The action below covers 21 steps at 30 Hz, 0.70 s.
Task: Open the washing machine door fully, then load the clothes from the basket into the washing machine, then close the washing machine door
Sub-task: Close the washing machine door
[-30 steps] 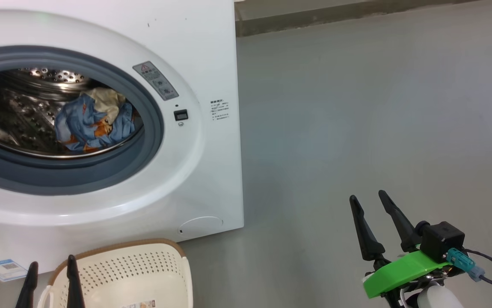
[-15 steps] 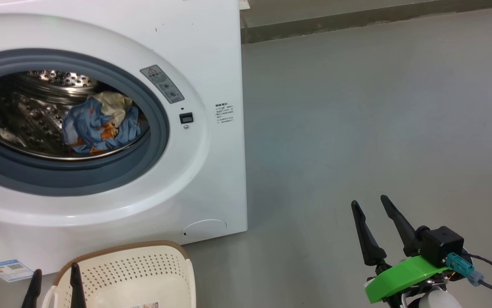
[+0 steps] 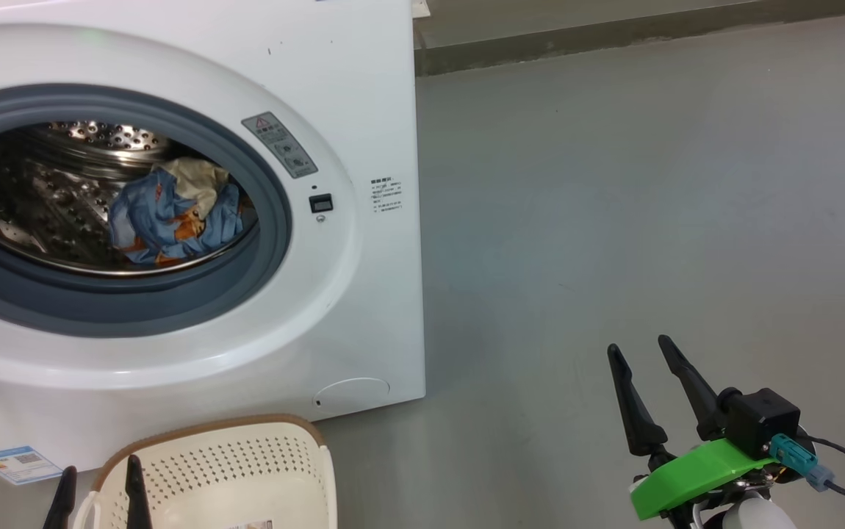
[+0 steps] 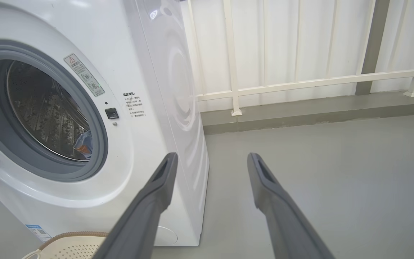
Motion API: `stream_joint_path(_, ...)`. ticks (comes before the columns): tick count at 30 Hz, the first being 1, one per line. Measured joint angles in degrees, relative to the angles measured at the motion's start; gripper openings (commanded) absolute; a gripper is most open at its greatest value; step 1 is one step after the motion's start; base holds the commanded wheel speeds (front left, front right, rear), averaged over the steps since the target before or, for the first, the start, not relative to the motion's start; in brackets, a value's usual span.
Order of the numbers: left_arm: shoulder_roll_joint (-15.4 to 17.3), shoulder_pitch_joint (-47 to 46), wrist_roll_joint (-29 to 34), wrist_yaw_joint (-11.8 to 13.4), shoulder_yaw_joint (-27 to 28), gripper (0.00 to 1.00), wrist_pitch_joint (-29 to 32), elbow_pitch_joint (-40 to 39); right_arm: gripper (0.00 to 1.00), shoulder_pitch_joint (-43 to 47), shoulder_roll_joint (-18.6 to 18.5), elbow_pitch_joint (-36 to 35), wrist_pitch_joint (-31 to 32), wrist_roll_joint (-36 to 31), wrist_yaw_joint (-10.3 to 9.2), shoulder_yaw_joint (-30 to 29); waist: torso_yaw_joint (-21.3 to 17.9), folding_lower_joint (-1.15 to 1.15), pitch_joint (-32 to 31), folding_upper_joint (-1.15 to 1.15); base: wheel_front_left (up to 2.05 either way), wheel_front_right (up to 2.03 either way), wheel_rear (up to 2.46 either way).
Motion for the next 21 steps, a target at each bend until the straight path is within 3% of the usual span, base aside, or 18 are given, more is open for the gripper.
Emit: stream_joint_path(21,-0.03,0.00,-0.54,1.04,-0.42,1.00,0.00,0.03,1.00,0.00,0.00,0.05,0.00,0.18,0.00,-0.35,-0.11,0.00,0.12,0.00,-0.06,0.06,0.00)
